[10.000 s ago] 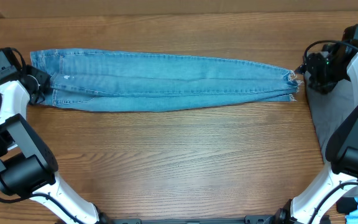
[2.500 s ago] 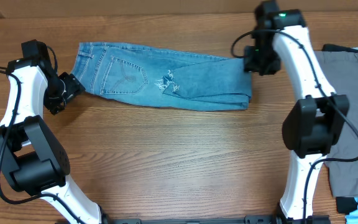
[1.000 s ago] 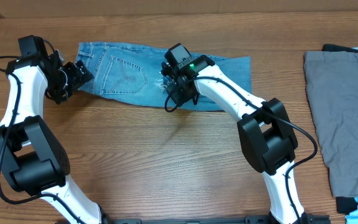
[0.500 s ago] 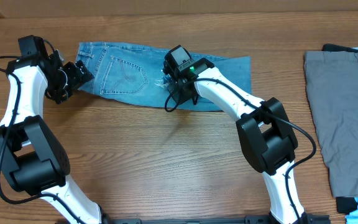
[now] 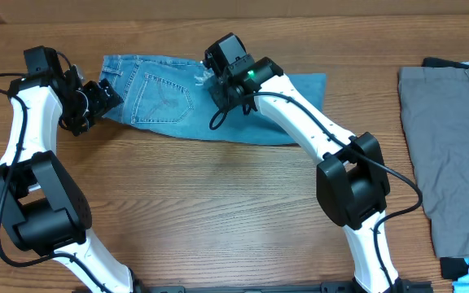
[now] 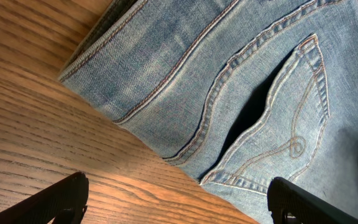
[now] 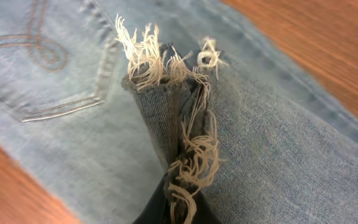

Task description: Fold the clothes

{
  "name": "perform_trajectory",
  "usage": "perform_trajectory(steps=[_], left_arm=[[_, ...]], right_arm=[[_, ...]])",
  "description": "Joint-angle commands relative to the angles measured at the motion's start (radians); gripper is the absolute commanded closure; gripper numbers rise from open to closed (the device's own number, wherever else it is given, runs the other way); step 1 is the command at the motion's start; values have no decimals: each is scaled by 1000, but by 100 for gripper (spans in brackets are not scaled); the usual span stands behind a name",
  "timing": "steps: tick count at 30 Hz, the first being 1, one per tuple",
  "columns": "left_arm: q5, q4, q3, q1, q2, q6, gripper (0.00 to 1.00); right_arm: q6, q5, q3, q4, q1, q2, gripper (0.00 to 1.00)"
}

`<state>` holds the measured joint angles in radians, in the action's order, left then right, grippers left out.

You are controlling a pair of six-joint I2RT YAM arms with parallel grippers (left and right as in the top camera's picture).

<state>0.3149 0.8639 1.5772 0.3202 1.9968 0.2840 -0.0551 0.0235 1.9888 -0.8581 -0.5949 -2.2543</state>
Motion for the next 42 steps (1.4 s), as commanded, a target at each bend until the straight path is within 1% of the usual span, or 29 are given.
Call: perform_trajectory(steps=[1, 6, 7, 8, 10, 12, 15, 16, 18, 20, 21, 24, 26, 29, 36, 39, 40, 42], left_arm=[[-8, -1, 10, 0, -21, -22, 5], [-8, 0, 10, 0, -21, -22, 5], [-8, 0, 10, 0, -21, -22, 5], [-8, 0, 10, 0, -21, -22, 5], [-8, 0, 10, 0, -21, -22, 5], [-8, 0, 10, 0, -21, -22, 5], [-8, 0, 10, 0, -21, -22, 5], [-8, 0, 10, 0, -21, -22, 5], [-8, 0, 10, 0, -21, -23, 5], [-8, 0, 10, 0, -21, -23, 5], [-8, -1, 10, 0, -21, -22, 5], [-8, -2, 10, 0, -21, -22, 4], [-7, -1, 10, 0, -21, -14, 4], [-6, -2, 10, 0, -21, -14, 4], [1, -19, 10, 0, -21, 5, 4], [1, -29, 10, 0, -21, 5, 3], [1, -32, 10, 0, -21, 8, 1], [40, -63, 10, 1, -21, 8, 0]], right_arm=[[6, -70, 26, 8, -40, 18, 96], [7, -71, 26, 1, -50, -5, 96], [6, -83, 26, -11, -50, -14, 89], [6, -93, 26, -23, -50, -18, 66], [6, -71, 27, -42, -48, -15, 62], [6, 0, 29, -70, -29, 11, 58], [10, 121, 29, -114, 24, 79, 56], [56, 204, 29, -150, 62, 107, 56], [109, 253, 29, -250, 162, 121, 57], [161, 245, 27, -324, 263, 114, 64], [164, 181, 26, -362, 341, 104, 71], [160, -3, 13, -379, 450, 84, 72], [159, -90, -30, -363, 490, 81, 72], [134, -142, -112, -319, 494, 81, 72], [134, -183, -296, -221, 451, 80, 72], [134, -183, -326, -208, 450, 80, 72], [134, -183, -330, -205, 450, 80, 71], [134, -183, -335, -201, 450, 80, 71]])
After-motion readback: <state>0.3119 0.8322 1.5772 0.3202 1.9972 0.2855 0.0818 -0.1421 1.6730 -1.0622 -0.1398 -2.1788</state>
